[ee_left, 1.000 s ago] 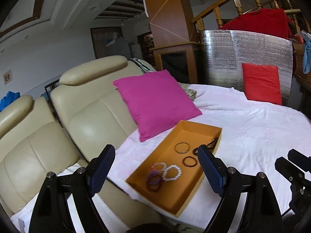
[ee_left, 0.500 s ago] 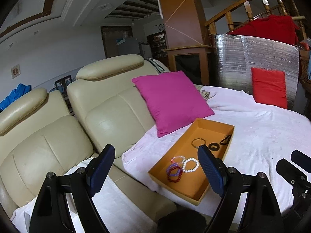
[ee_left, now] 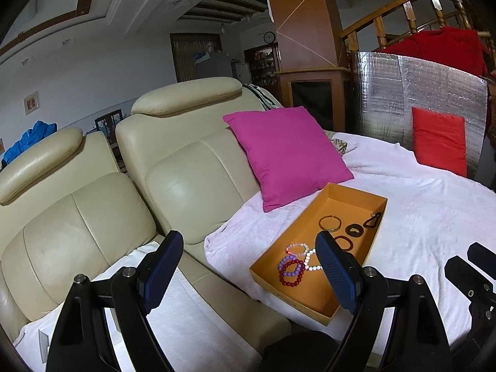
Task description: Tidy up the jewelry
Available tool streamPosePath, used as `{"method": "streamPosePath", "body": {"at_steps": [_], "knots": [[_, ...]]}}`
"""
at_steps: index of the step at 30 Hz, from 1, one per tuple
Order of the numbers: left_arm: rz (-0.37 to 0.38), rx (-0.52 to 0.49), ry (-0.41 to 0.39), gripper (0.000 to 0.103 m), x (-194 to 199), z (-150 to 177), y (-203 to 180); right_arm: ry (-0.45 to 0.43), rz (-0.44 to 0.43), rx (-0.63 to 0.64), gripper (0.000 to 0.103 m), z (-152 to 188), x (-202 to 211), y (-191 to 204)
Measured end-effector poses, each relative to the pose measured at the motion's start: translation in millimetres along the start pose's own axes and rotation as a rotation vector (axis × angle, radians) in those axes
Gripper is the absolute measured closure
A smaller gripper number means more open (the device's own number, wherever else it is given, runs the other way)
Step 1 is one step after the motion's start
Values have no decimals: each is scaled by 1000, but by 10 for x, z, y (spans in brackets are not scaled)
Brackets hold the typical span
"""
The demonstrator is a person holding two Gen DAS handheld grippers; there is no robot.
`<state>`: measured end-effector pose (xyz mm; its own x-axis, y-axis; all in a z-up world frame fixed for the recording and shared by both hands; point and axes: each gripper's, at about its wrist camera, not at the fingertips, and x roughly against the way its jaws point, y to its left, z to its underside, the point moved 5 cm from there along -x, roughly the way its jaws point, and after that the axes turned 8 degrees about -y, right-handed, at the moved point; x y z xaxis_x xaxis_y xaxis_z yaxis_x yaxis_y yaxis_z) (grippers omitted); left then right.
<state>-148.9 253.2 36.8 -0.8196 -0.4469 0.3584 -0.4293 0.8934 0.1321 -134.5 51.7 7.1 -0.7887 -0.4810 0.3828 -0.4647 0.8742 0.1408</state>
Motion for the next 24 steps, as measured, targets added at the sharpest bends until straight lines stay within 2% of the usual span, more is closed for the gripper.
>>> {"method": "streamPosePath", "body": {"at_steps": [24], "knots": [[2, -6, -7, 16, -1, -5, -8, -11, 14, -10, 47, -45, 1, -42]]}}
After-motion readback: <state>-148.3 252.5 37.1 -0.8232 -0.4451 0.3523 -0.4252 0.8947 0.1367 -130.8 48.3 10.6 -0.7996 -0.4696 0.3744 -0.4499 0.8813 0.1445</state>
